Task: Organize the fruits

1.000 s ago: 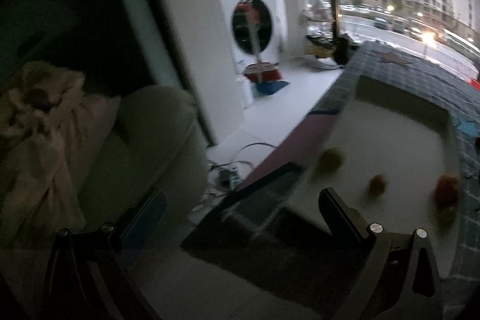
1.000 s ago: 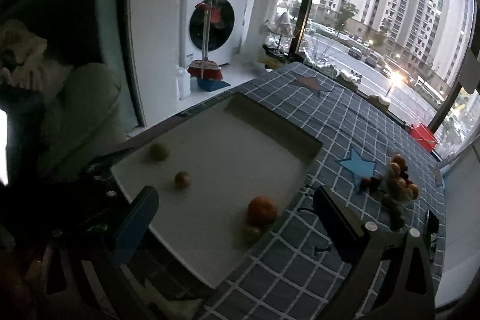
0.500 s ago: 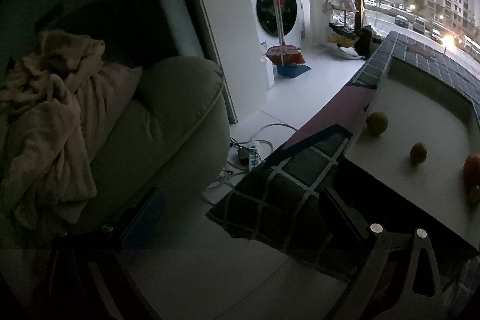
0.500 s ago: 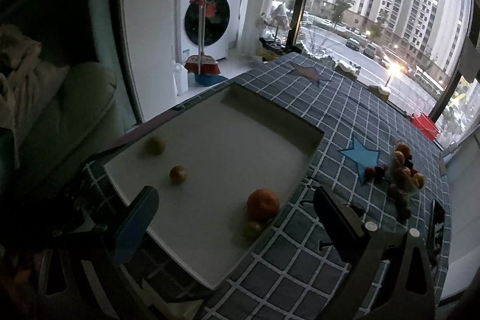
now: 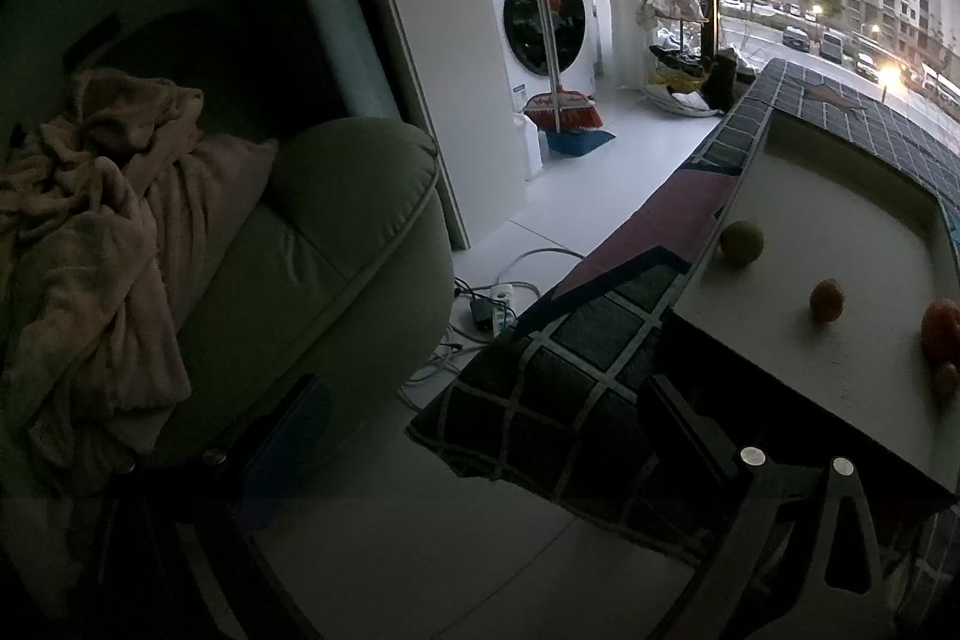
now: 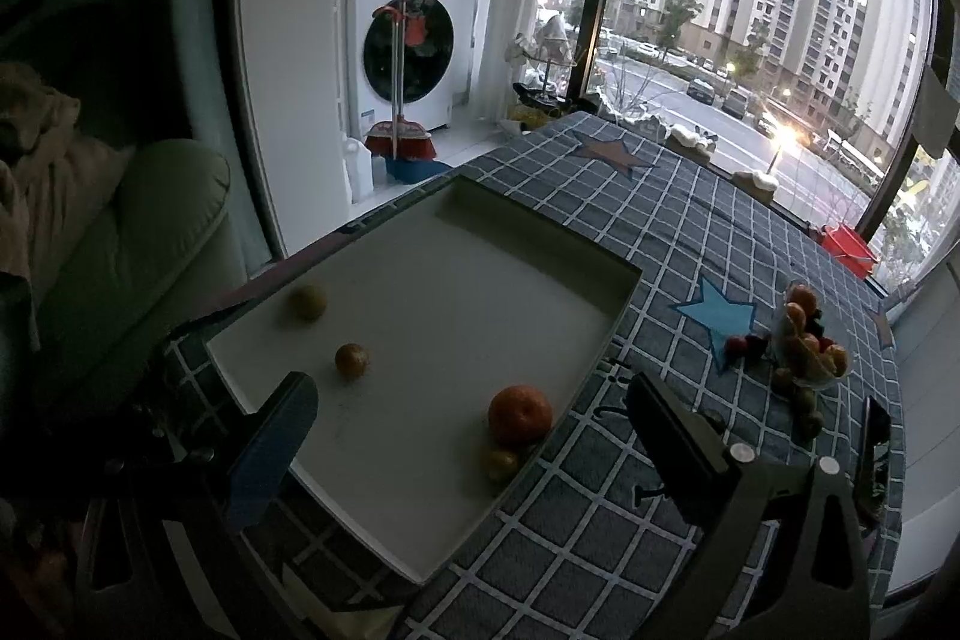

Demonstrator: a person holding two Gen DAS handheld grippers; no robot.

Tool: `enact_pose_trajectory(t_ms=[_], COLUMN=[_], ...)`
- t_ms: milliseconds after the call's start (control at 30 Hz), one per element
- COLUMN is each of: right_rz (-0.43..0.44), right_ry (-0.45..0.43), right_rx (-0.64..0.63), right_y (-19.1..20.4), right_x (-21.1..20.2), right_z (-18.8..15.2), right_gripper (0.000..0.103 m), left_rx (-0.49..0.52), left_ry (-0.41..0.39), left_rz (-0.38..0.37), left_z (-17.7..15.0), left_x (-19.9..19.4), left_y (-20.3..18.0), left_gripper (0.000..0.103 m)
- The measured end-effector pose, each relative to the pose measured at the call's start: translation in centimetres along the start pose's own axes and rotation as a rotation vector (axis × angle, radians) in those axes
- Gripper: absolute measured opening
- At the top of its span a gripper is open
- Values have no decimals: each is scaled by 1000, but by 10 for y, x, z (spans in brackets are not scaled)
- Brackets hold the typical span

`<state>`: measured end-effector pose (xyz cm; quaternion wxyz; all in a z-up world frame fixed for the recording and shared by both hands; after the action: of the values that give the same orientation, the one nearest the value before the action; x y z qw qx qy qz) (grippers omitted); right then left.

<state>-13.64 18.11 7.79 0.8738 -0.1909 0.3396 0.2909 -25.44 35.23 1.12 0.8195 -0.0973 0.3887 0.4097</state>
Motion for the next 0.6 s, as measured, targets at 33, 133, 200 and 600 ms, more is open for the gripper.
enact_pose_trajectory(t_ms=[33,133,200,600], right_rz=[4,7,8,-14], right_ry=[-2,-9,-10,-19], right_rx=[2,6,7,-58], right_y=[0,0,1,14], right_x=[0,-1,-1,-6], right_z=[0,1,1,-6], right_gripper=[103,103,103,103], left_rx=[0,-1,1,-198], left_ry=[0,0,0,-69], left_rz=[0,1,0,-338], left_z=[0,0,0,52], left_x=[0,0,0,-53], left_y=[0,0,0,1], left_gripper=[102,102,102,102])
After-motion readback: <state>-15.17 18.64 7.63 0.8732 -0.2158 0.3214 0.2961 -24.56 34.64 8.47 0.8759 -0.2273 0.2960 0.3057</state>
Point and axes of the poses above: each gripper's, at about its wrist camera, not at the fingertips, and x roughly the way its jaws point, y to its left, z to its top, the point moved 4 cm from there along x, roughly the way its jaws point, and after that the axes turned 3 degrees about -x, right-handed, at the moved point
